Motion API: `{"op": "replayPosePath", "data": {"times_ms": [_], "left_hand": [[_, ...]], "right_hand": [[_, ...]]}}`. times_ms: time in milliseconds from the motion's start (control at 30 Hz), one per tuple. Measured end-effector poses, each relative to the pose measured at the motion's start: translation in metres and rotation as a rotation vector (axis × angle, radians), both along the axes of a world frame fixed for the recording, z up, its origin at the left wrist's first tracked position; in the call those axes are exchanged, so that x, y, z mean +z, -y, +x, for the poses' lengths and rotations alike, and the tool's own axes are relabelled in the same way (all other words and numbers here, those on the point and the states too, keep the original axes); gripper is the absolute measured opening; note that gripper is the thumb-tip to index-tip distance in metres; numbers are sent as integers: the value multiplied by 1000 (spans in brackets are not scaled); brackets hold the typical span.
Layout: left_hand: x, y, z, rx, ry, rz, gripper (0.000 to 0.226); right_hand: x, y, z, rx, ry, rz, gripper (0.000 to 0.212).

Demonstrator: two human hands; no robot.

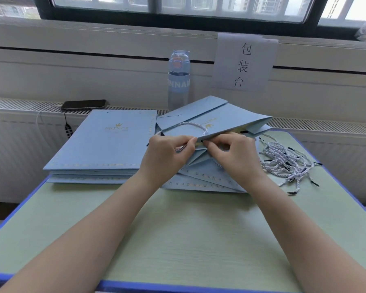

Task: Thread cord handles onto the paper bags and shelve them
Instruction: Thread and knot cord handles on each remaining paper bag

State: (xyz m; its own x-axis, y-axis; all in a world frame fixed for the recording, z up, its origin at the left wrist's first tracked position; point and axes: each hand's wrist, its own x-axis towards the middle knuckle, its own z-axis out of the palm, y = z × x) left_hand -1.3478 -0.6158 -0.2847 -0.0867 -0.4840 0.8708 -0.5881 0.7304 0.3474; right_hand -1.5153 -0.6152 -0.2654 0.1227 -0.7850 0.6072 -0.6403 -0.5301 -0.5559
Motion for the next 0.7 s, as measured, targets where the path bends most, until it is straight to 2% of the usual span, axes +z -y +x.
{"op": "replayPosePath", "data": {"times_ms": [133, 233, 333, 433, 500, 567, 633, 700], "left_hand": [[3, 2, 4, 19, -37, 49, 19], [2, 3, 5, -2, -36, 70, 22], [1, 1, 5, -50, -36, 126, 28], [-1, 3, 8, -110, 93, 170, 27], [-3, 3, 7, -153, 218, 169, 28], [-4, 1, 5, -188, 300, 165, 30], [-2, -1, 3, -209, 287, 171, 31], [0, 3, 6, -102, 219, 100, 24]], "right_hand": [[3, 2, -9, 64, -52, 11, 12], [7, 4, -17, 72, -76, -120, 20], [11, 5, -24, -86, -62, -357, 44], [15, 9, -34, -187, -13, -419, 46], [11, 12, -36, -157, -78, -284, 35], [3, 14, -32, -17, -174, -31, 17], [-5, 14, -26, 129, -353, 145, 25], [-9, 14, -23, 183, -472, 184, 28]]}}
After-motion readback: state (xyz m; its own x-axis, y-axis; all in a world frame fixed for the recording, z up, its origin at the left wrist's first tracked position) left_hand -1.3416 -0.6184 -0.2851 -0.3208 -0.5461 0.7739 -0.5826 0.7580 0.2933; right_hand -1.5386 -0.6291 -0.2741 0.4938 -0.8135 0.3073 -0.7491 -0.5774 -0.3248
